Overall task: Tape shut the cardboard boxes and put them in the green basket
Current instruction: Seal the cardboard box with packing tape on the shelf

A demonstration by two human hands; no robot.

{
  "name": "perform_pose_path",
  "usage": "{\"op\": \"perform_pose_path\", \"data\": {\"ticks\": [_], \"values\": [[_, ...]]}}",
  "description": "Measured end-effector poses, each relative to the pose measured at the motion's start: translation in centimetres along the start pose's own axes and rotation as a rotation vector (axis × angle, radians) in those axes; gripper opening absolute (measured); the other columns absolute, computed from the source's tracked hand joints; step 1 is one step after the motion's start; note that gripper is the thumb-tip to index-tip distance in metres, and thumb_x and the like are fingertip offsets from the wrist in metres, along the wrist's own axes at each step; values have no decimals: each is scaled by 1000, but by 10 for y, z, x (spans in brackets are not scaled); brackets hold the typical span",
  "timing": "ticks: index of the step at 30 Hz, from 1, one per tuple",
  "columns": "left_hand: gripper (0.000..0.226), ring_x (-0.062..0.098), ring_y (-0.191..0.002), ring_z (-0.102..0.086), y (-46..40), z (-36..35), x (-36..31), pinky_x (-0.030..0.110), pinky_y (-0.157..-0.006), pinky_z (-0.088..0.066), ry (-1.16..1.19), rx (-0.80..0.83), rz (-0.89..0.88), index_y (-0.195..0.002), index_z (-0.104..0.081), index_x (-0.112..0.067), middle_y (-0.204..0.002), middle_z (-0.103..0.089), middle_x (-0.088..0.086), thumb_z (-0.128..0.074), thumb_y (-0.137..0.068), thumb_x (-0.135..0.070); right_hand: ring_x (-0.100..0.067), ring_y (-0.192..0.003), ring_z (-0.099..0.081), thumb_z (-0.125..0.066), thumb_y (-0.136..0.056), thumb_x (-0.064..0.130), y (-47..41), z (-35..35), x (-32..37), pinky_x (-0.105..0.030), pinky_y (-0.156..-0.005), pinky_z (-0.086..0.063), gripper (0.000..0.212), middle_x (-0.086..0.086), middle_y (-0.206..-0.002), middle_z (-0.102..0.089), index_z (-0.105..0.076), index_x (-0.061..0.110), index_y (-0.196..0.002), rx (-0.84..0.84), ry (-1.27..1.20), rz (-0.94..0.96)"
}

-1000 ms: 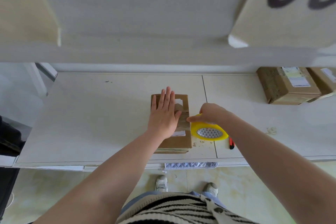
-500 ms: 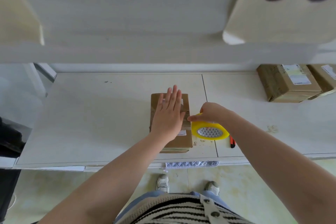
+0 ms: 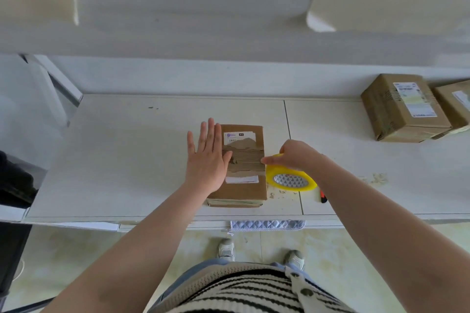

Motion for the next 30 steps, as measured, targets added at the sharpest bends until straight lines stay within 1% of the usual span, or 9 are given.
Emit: {"op": "perform_pose_path", "data": {"ticks": [2,6,9,13,16,18,21,24,30], "values": [[69,28,-144,30,0,8,1,54,-119,11,19,-24,39,-150,23,-8,-157,32,12,-2,-101,-49,-16,-67,-59,-60,-71,79,0,2,0,-29,-59,-42,64,-2,-74,-63,-56,15,-75,6,21,5],[67,26,-146,26,-6,27,-46,44,-120,12,232,-93,-84,-152,19,-11,-159,28,10,0,-99,-47,-17,-69,-61,-59,-70,80,2,7,-9,-32,-66,-49,69,-3,-75,-65,-61,12,-82,6,45,-13],[67,26,-147,23,-2,7,-55,46,-122,8,126,-9,-119,-153,17,-11,-161,24,9,-8,-102,-46,-15,-66,-60,-59,-70,80,2,4,-5,-29,-62,-47,70,-2,-72,-64,-64,11,-83,-6,35,-1],[71,27,-149,19,-3,0,-41,49,-118,12,124,4,-10,-154,15,-12,-162,21,10,-4,-98,-51,-14,-63,-59,-60,-69,80,1,1,-1,-26,-55,-41,68,-1,-69,-64,-61,13,-75,-1,-23,12],[76,32,-150,12,0,-6,-26,60,-118,-2,218,57,183,-154,15,-18,-161,21,13,-6,-95,-61,-12,-63,-57,-58,-71,80,4,-1,2,-25,-54,-40,67,1,-68,-62,-60,13,-77,-11,-48,28],[79,36,-150,9,2,-11,-19,63,-115,-15,255,72,223,-154,16,-28,-160,25,13,-5,-90,-69,-11,-62,-56,-55,-73,80,6,-2,8,-26,-53,-39,66,0,-68,-62,-62,14,-76,-44,-67,71],[89,39,-149,1,2,-10,-16,59,-111,-28,347,94,202,-150,18,-42,-159,29,8,-1,-75,-85,-12,-58,-55,-50,-79,78,13,7,10,-27,-52,-37,62,1,-61,-58,-59,17,-67,-98,-101,130],[96,39,-142,-23,3,-6,-5,47,-96,-47,455,95,205,-148,15,-51,-162,20,1,-4,-64,-94,-13,-58,-53,-51,-83,71,19,19,22,-26,-53,-36,57,3,-60,-55,-58,18,-64,-99,-104,199],[88,37,-142,-24,3,-9,34,52,-102,-38,714,141,218,-135,17,-69,-162,15,-14,-22,-60,-94,-16,-59,-45,-57,-91,51,37,47,74,-30,-57,-34,44,0,-62,-49,-57,16,-65,69,-191,390]]}}
Point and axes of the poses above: each hand's wrist, its own y-axis away from the middle knuckle, its own z-axis out of the back of the hand, x = y × z, the point moved 9 cm from there along -y, towards the middle knuckle
